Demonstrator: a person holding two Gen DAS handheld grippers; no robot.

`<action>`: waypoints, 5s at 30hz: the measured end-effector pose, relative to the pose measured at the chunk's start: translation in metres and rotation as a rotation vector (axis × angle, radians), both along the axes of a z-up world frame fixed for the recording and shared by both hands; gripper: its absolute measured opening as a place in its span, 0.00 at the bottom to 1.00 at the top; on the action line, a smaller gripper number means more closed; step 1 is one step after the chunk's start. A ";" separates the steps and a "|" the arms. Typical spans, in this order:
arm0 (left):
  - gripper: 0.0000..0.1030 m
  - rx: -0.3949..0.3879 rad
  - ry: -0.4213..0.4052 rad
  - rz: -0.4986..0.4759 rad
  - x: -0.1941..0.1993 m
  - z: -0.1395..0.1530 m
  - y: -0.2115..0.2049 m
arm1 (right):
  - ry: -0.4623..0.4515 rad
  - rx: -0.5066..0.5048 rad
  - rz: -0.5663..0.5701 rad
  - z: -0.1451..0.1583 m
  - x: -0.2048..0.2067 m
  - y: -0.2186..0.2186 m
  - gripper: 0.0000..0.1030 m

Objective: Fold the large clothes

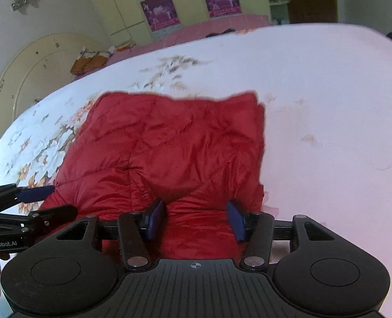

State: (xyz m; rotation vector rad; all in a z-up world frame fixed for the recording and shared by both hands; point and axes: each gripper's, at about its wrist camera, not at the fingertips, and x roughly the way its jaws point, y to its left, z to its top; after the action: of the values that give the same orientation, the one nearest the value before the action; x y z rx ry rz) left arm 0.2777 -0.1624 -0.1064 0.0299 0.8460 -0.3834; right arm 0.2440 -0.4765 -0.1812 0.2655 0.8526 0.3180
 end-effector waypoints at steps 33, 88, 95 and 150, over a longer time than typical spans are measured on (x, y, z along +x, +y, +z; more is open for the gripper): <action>0.51 0.028 -0.005 0.015 -0.098 -0.031 -0.002 | -0.030 -0.083 0.204 -0.030 -0.085 0.024 0.25; 0.81 -0.216 0.128 0.198 0.013 -0.032 0.034 | 0.198 0.432 -0.041 -0.054 0.032 -0.094 0.53; 0.80 -0.357 0.195 0.189 0.025 -0.045 0.040 | 0.192 0.447 -0.009 -0.057 0.045 -0.079 0.53; 0.58 -0.317 0.050 0.161 0.003 0.017 0.342 | -0.016 0.312 0.102 0.037 0.033 0.294 0.19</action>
State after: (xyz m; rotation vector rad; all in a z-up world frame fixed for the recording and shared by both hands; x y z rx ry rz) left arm 0.2803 0.1798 -0.0898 -0.3409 0.8222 -0.3636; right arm 0.2770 -0.1827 -0.1441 0.5094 0.8003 0.5496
